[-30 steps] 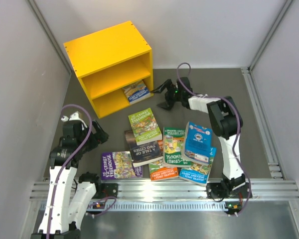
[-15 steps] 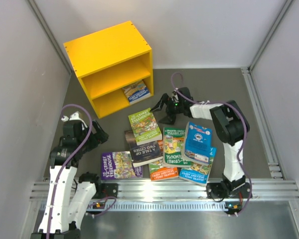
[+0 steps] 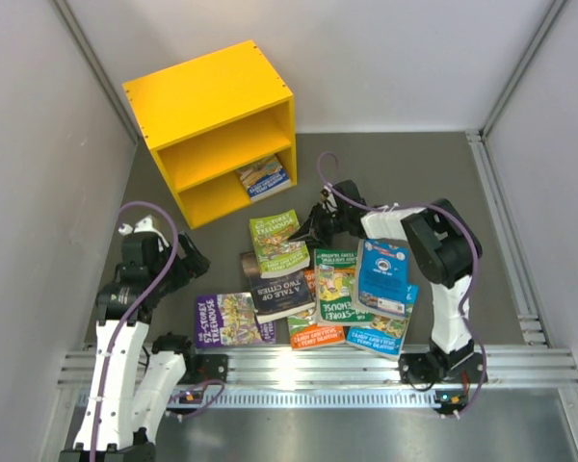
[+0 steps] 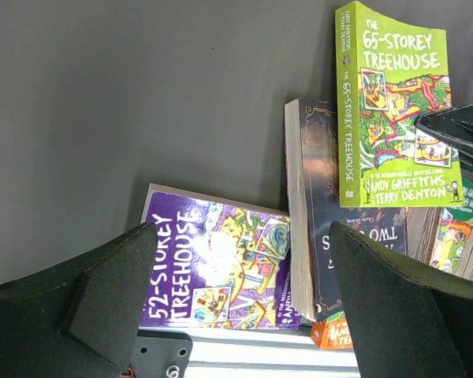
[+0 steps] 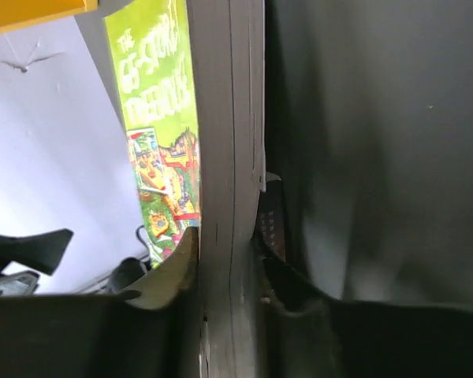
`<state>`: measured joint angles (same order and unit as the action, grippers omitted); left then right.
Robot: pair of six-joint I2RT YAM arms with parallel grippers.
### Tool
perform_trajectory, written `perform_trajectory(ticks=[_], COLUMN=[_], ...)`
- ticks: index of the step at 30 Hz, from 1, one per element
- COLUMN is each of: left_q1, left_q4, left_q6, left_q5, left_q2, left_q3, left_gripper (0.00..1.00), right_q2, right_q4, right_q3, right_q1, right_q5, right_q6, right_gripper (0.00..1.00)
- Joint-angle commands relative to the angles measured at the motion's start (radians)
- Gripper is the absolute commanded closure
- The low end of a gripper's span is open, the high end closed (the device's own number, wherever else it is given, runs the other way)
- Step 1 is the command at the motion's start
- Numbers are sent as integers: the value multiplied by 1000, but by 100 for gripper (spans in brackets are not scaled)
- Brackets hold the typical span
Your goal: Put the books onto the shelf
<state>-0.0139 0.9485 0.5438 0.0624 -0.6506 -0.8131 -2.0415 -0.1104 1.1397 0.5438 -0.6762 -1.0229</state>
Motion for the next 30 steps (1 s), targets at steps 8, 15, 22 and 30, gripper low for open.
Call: perform_trajectory(ticks=[8, 15, 22, 30], left_q1=[6, 6, -20, -112], left_q4=[-91, -261, -373, -444], left_q6=[19, 116, 189, 258], left_q5=[121, 231, 252, 192], left_q2=[-29, -99, -124, -90], left_q3=[-24, -11, 8, 11], left_gripper=[6, 9, 10, 7], right_q2=[128, 279, 406, 420], right_q4=[184, 187, 83, 51], right_q3=[132, 166, 49, 60], right_q1=[19, 28, 57, 133], right_q5=[81, 21, -29, -14], right_q6=[52, -22, -146, -189], right_gripper=[100, 100, 100, 100])
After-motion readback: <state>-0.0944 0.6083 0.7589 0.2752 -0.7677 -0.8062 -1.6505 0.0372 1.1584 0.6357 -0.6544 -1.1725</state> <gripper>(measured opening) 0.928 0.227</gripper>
